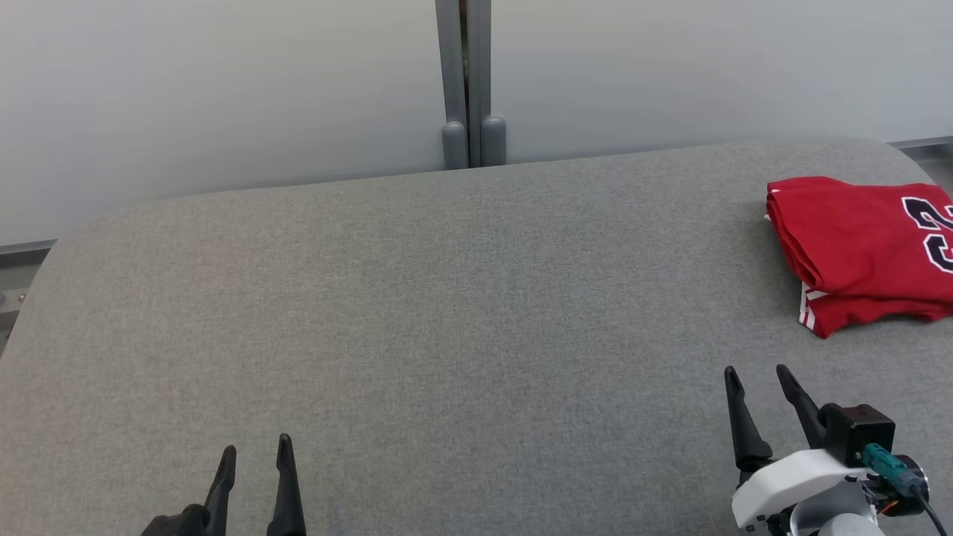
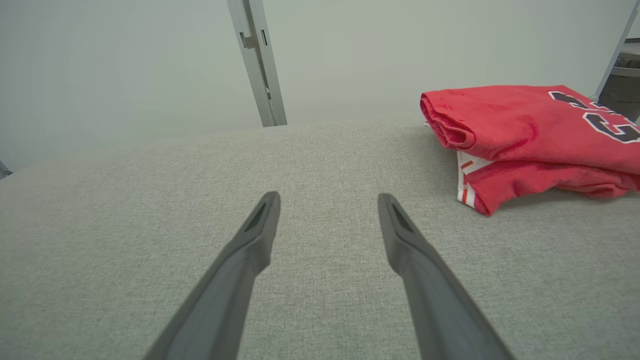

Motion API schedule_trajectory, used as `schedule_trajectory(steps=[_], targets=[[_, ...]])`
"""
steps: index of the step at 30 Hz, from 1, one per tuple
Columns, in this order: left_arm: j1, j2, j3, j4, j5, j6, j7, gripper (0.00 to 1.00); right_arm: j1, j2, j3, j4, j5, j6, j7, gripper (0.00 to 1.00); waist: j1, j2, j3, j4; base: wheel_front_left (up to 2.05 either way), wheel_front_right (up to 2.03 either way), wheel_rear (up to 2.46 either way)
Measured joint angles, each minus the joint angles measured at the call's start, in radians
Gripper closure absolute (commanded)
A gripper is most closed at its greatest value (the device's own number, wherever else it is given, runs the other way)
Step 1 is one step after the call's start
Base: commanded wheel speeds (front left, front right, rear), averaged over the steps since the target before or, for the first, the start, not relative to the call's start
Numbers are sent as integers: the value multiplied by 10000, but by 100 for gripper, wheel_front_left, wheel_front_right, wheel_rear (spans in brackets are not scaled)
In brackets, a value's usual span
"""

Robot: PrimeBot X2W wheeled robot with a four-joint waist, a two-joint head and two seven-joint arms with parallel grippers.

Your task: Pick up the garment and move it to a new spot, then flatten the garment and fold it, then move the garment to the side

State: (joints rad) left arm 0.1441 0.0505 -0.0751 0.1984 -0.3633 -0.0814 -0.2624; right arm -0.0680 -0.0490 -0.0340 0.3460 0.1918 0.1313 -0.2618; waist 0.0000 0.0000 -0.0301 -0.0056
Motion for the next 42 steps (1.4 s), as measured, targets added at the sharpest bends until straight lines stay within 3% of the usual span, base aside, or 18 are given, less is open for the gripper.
schedule_trajectory(steps=[13,14,20,42], targets=[[-12,-4,-249,119,8,23,0,0,127,0,322,-184,201,0,0,0,0,0,-71,84,0,0,0],[-10,-4,-251,138,6,25,2,100,130,8,332,-167,207,2,2,100,0,0,-71,91,0,0,0],[40,-33,-259,600,-171,25,130,100,372,102,328,280,374,2,125,100,0,0,-68,90,0,0,0],[-453,-25,240,610,-3626,-75,1091,100,300,94,40,-44,4196,2,1126,100,0,0,4,84,0,0,0]])
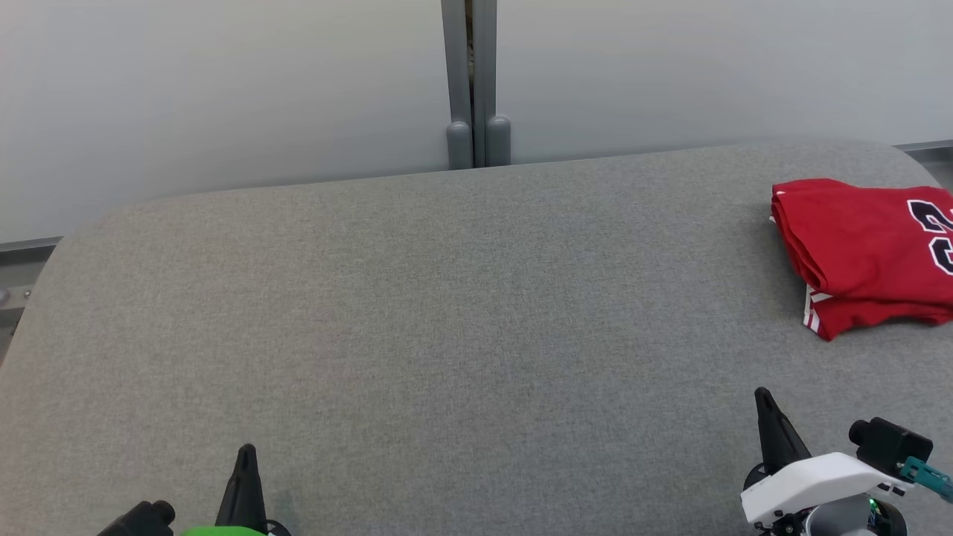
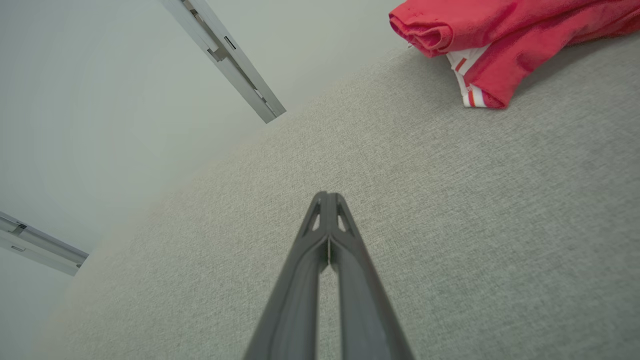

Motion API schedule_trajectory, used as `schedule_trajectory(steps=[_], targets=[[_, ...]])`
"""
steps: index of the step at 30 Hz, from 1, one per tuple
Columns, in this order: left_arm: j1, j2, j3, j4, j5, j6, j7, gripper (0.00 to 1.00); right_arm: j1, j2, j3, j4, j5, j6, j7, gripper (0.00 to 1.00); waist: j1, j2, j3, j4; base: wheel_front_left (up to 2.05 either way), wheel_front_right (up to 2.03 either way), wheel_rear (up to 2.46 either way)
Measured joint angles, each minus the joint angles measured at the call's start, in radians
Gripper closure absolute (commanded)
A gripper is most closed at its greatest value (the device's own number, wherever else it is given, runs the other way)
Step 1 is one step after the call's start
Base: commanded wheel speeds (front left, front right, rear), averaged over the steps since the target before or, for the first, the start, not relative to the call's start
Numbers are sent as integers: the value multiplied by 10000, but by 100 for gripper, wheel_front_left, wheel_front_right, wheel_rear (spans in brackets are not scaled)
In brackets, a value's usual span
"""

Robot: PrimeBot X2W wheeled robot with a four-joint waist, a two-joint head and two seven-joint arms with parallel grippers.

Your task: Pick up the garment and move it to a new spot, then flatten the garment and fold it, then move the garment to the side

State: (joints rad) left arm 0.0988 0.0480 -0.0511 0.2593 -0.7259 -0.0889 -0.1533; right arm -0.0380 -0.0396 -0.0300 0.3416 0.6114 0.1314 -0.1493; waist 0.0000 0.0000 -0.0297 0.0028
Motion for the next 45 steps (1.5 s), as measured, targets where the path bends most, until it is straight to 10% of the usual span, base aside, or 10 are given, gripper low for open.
schedule_trajectory(steps=[45], targets=[[-1105,33,842,-67,-4899,-226,1432,100,-349,-36,-462,-516,5488,-2,1425,100,0,0,144,-12,0,0,0]])
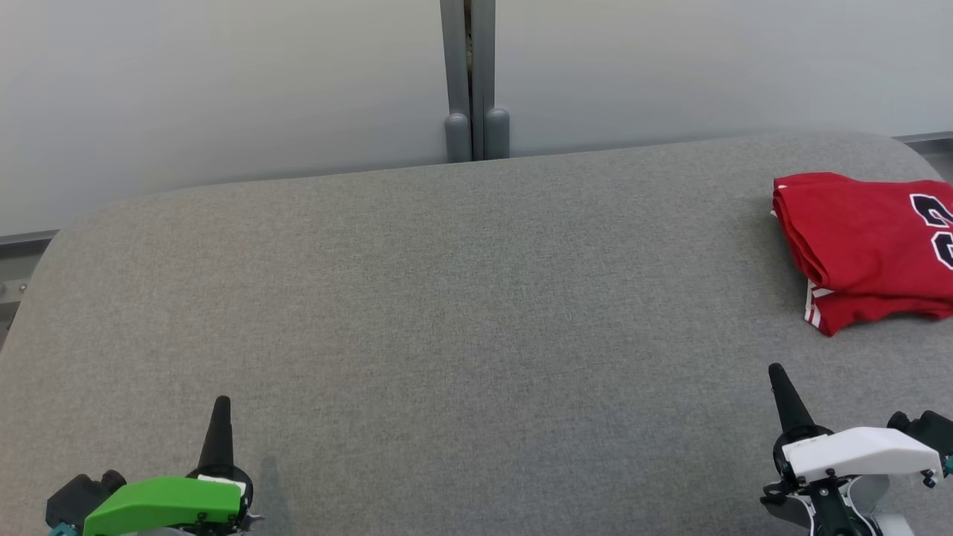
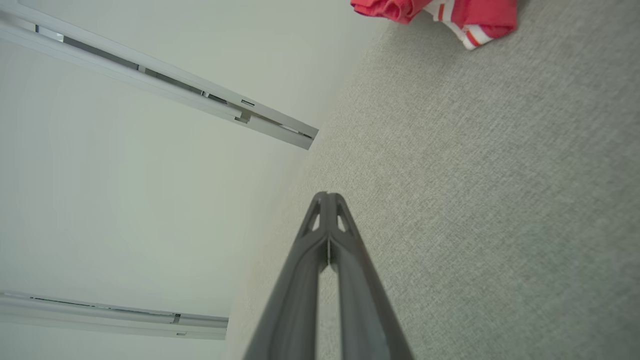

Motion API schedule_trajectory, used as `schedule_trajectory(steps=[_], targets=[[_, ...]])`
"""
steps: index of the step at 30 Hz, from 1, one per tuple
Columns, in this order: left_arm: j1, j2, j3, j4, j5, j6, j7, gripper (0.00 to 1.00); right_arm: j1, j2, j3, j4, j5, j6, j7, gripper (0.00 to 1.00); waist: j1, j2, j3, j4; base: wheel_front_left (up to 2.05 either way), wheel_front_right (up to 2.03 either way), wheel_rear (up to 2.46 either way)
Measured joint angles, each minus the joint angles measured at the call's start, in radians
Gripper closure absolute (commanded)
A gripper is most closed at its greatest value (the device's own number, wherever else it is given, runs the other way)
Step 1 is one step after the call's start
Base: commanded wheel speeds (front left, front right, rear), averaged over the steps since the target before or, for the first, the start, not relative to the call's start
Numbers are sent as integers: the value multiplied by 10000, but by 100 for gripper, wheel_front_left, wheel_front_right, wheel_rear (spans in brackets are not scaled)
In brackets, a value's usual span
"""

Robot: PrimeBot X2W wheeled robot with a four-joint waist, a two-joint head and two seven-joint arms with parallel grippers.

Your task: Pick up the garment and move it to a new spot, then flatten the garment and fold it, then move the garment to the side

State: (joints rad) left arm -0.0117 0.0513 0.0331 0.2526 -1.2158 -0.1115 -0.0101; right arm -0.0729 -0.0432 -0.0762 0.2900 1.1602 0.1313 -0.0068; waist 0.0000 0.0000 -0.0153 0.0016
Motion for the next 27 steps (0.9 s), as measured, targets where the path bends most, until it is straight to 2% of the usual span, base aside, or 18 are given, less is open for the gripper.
schedule_trajectory(steps=[27], targets=[[-433,6,380,-36,-2111,-88,619,100,-182,-21,-188,-234,2347,-2,639,100,0,0,86,-8,0,0,0]])
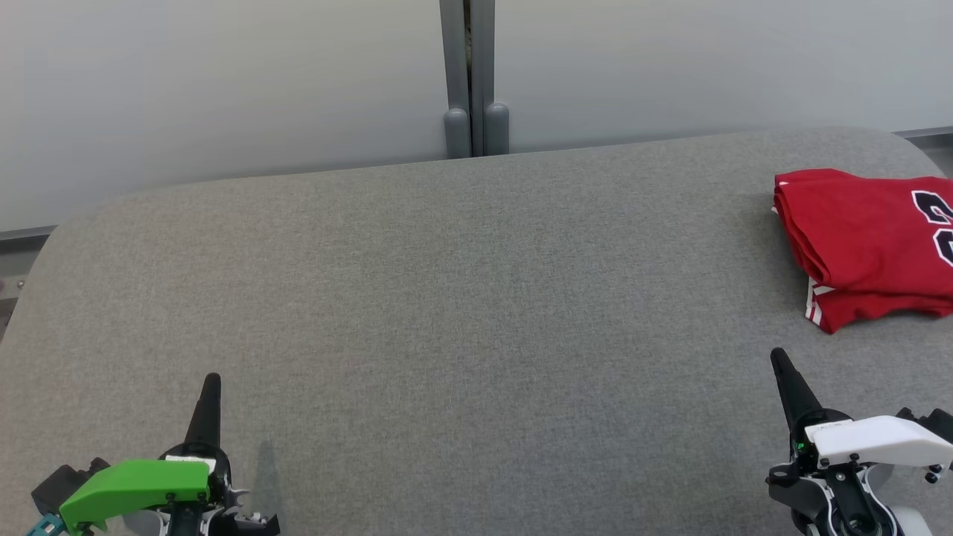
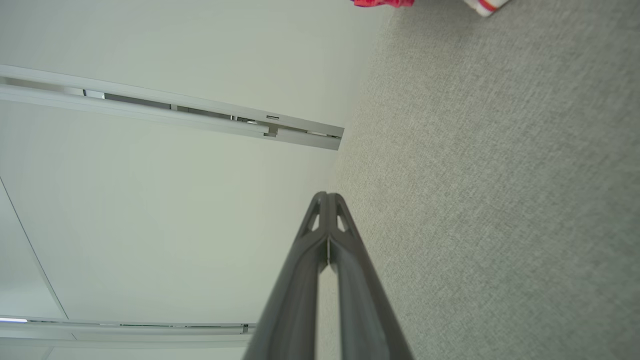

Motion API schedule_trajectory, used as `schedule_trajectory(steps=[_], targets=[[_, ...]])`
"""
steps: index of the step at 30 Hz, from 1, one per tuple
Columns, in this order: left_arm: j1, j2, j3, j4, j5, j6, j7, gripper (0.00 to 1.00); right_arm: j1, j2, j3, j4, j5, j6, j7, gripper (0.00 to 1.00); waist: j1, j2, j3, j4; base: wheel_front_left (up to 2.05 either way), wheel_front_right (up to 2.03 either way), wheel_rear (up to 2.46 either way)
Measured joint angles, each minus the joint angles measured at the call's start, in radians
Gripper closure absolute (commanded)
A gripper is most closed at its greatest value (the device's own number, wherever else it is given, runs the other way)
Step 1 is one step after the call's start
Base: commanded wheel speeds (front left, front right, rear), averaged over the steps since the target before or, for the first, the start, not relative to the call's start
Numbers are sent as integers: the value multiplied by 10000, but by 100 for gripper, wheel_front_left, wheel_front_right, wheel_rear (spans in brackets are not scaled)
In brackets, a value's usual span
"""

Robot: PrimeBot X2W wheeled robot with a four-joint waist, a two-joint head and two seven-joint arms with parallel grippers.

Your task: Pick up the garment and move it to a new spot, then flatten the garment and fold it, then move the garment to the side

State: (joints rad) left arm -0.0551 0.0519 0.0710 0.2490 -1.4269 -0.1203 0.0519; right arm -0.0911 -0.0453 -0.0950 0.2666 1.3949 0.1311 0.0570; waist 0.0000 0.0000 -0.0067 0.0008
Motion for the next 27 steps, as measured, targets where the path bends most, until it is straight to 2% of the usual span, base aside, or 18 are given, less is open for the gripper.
schedule_trajectory(steps=[27], targets=[[-399,0,322,-27,-1636,-67,523,100,-111,-17,-163,-182,1889,-2,500,100,0,0,86,-7,0,0,0]])
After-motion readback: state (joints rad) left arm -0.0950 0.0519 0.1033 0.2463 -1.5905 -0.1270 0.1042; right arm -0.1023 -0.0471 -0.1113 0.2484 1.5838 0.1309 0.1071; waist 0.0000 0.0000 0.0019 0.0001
